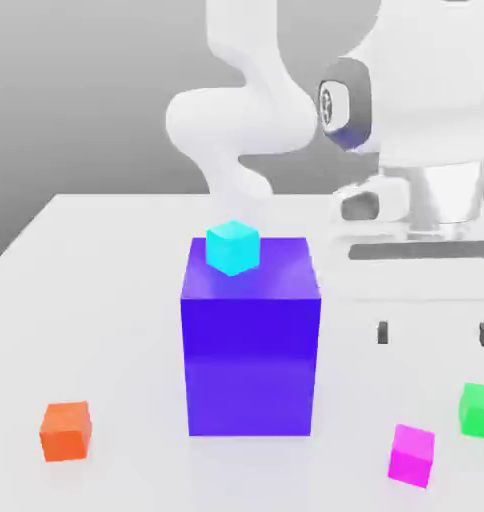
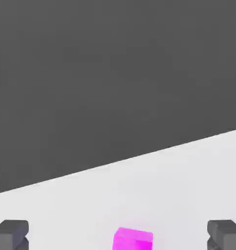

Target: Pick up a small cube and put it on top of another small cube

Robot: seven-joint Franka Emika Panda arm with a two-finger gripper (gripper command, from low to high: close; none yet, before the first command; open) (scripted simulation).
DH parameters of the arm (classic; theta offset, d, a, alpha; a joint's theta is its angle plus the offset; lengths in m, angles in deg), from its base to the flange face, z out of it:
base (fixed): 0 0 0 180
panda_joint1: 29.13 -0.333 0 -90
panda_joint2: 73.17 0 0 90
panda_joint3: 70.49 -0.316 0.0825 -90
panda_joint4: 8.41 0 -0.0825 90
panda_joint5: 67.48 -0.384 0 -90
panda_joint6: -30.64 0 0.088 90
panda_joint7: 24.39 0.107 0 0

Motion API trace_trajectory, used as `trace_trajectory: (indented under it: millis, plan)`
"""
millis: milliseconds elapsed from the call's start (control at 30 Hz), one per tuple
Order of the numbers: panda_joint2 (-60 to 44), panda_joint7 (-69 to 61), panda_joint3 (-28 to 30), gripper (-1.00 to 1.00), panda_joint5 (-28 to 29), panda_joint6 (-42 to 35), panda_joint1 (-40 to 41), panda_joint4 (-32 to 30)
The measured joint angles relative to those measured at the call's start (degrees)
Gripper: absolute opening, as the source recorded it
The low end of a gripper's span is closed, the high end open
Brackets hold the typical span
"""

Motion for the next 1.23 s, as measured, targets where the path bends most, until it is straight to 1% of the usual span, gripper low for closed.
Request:
trace_trajectory:
  millis: [67,167,333,367,567,633,733,800,933,1000,1100,1133,1233]
  plan:
    - [-4.2,5.2,0.2,0.00,2.7,1.7,-1.3,-0.7]
    - [-10.5,12.6,2.1,0.00,6.8,4.2,-4.7,-1.4]
    - [-20.9,16.8,6.2,0.00,10.8,11.7,-8.6,0.2]
    - [-22.0,17.1,6.6,-1.00,11.2,12.6,-8.9,0.5]
    - [-22.5,17.3,6.8,-1.00,11.3,13.1,-9.1,0.6]
    - [-20.4,16.9,6.0,-1.00,10.9,11.4,-8.4,0.1]
    - [-14.7,15.2,4.2,-1.00,8.6,7.0,-7.1,-1.1]
    - [-11.5,12.3,2.0,-1.00,7.2,4.1,-7.3,-1.5]
    - [-7.2,3.0,-4.8,-1.00,6.6,-1.0,-10.6,-0.9]
    - [-7.2,0.6,-6.6,-1.00,7.7,-1.6,-12.2,-0.6]
    - [-12.3,2.7,-4.9,-1.00,12.0,2.8,-14.2,-0.1]
    - [-14.1,3.6,-4.0,1.00,13.4,4.4,-15.0,0.0]
    - [-14.1,3.6,-4.0,1.00,13.4,4.4,-15.0,0.0]
